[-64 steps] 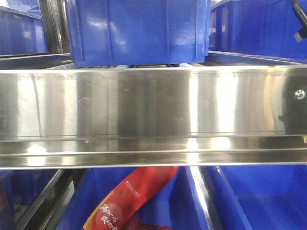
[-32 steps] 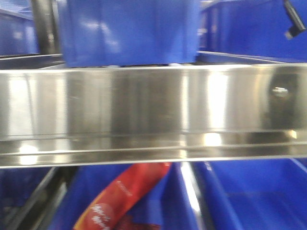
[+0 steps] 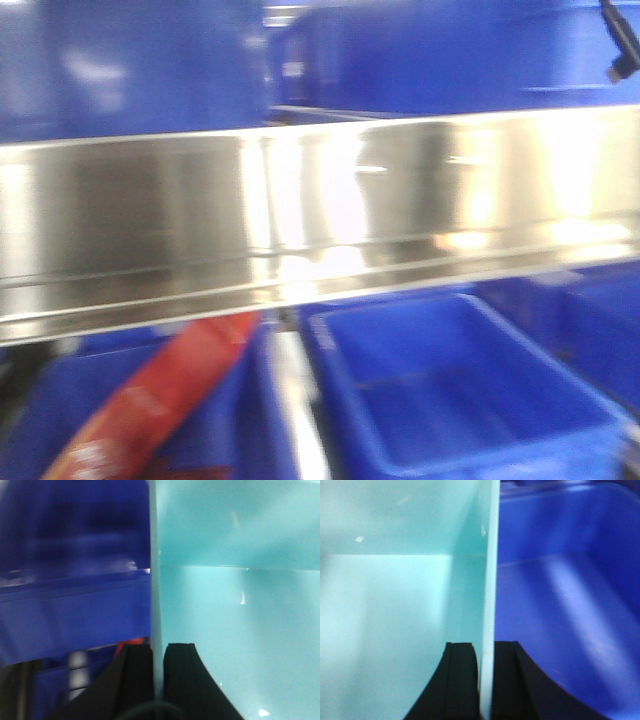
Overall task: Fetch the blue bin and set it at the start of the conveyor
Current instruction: 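Hold the teal bin with both grippers while driving to the conveyor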
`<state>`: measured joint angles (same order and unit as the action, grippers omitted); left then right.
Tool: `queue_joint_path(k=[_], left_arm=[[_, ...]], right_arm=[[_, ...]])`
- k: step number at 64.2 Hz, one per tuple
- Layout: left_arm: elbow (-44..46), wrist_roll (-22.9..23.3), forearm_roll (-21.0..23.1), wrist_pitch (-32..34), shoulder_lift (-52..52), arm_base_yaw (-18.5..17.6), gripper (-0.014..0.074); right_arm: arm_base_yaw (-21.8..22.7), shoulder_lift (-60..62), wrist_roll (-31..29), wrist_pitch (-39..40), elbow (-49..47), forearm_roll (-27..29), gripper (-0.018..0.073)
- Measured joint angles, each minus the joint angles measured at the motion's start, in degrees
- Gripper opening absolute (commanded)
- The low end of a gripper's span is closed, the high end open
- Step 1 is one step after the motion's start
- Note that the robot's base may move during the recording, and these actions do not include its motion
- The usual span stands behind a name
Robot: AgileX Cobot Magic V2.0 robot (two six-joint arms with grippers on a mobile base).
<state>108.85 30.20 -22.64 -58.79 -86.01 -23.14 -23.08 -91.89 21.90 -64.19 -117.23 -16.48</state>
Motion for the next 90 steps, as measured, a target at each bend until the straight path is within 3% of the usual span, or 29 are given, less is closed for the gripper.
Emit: queue_joint_path(k=[90], left_arm=[[0.0,0.0,0.0,0.2,0.0,0.0,-0.0111]], right_arm=[[0.0,0.0,0.0,0.0,0.0,0.0,-0.0160]])
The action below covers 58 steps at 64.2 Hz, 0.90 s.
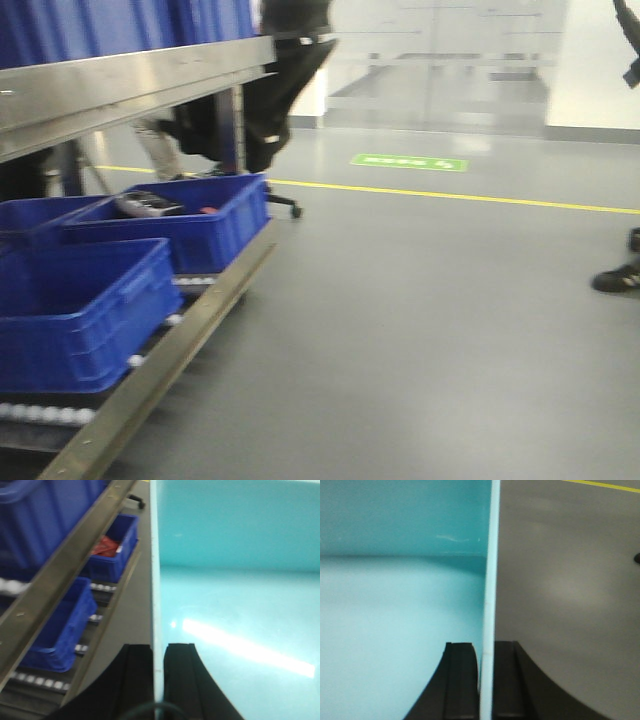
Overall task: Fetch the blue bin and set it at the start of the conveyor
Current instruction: 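Hold the teal bin with both grippers while driving to the conveyor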
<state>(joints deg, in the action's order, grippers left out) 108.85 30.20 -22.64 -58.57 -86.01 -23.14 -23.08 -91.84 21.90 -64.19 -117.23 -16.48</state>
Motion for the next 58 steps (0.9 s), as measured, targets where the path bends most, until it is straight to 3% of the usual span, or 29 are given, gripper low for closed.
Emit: queue_joint_path(k=[58], left_arm=[[0.0,0.0,0.2,0.2,0.0,0.0,-0.0111]], right_arm=[[0.0,0.4,0.0,-0.1,0.0,-0.1,-0.0160]])
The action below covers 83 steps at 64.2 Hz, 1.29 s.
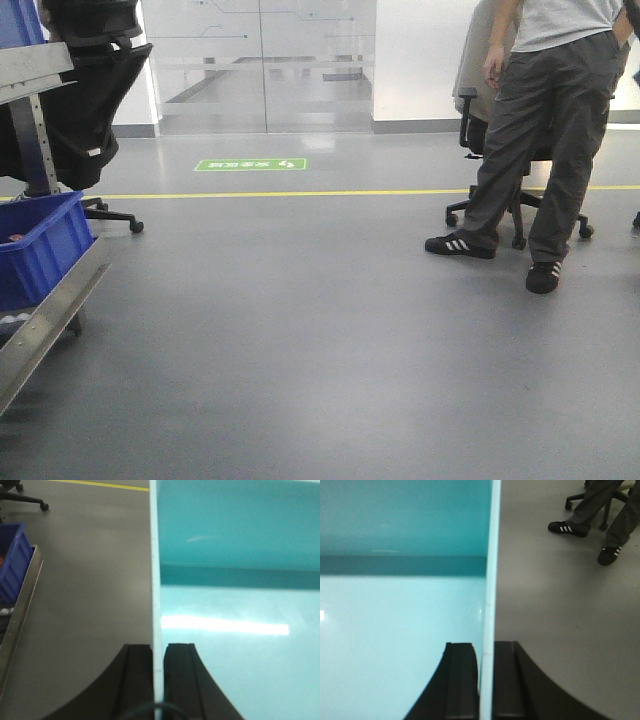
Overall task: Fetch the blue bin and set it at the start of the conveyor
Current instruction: 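Hold the teal bin with both grippers while driving to the conveyor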
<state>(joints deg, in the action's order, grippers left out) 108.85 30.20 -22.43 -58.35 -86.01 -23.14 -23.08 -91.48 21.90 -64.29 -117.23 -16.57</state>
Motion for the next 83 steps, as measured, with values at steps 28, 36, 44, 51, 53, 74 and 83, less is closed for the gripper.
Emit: queue_joint_path(k=[28,36,44,51,53,74,83], left_arm=[[0.0,0.0,-0.1,0.0,0.1,0.0,-0.0111],[0.0,0.0,-0.1,0.0,0.1,0.0,-0.0111],[0.0,0.0,-0.1,0.2,0.1,0.0,-0.0111],[0.0,0.0,-0.1,0.3,0.1,0.0,-0.0111],[0.0,0.0,-0.1,0.3,0.1,0.0,-0.0111],[0.0,0.0,-0.3,0.4,0.1,0.0,-0.0111],[0.0,0.0,-0.3,0.4,0.1,0.0,-0.0111]], right_arm=[[0.0,0.0,0.0,0.1,0.0,0.0,-0.0160],[0.0,0.0,0.0,0.1,0.0,0.0,-0.0160],[0.0,0.0,0.0,0.1,0.0,0.0,-0.0160],[0.0,0.0,0.0,0.1,0.0,0.0,-0.0160],[0.0,0.0,0.0,0.1,0.0,0.0,-0.0160],[0.0,0.0,0.0,0.5,0.0,0.0,-0.0160],[0.0,-0.1,0.0,0.5,0.0,0.0,-0.0160]])
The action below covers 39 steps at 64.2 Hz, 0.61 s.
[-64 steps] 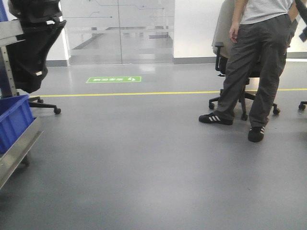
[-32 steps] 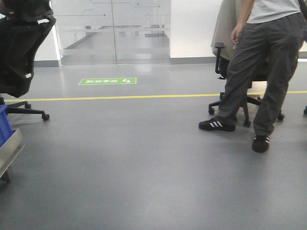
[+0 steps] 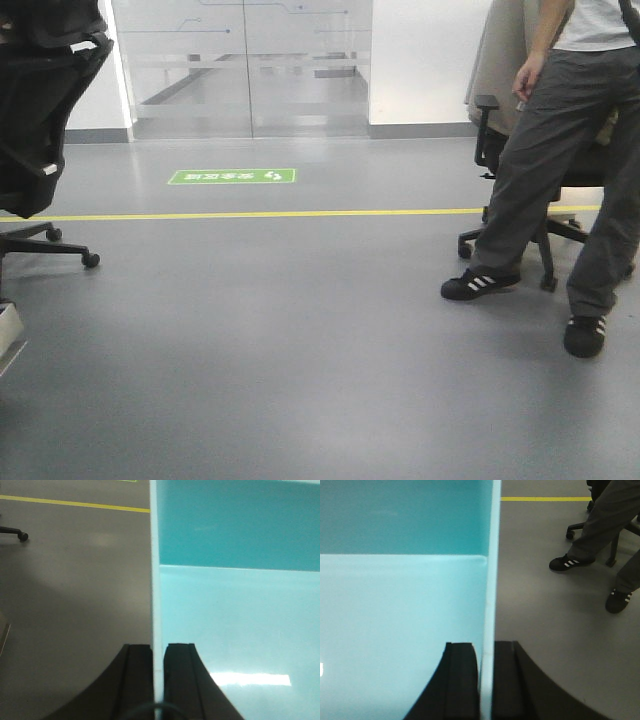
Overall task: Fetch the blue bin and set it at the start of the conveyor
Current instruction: 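Hold the teal bin with both grippers while driving to the conveyor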
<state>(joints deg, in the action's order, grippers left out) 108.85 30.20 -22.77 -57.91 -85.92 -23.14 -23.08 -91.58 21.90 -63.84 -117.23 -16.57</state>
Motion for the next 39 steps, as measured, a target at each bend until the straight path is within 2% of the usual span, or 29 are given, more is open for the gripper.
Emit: queue_joint_path(k=[39], left_arm=[[0.0,0.0,-0.3,0.0,0.0,0.0,-0.0111]], right_arm=[[0.0,-0.1,-0.1,0.2,0.0,0.0,-0.0160]])
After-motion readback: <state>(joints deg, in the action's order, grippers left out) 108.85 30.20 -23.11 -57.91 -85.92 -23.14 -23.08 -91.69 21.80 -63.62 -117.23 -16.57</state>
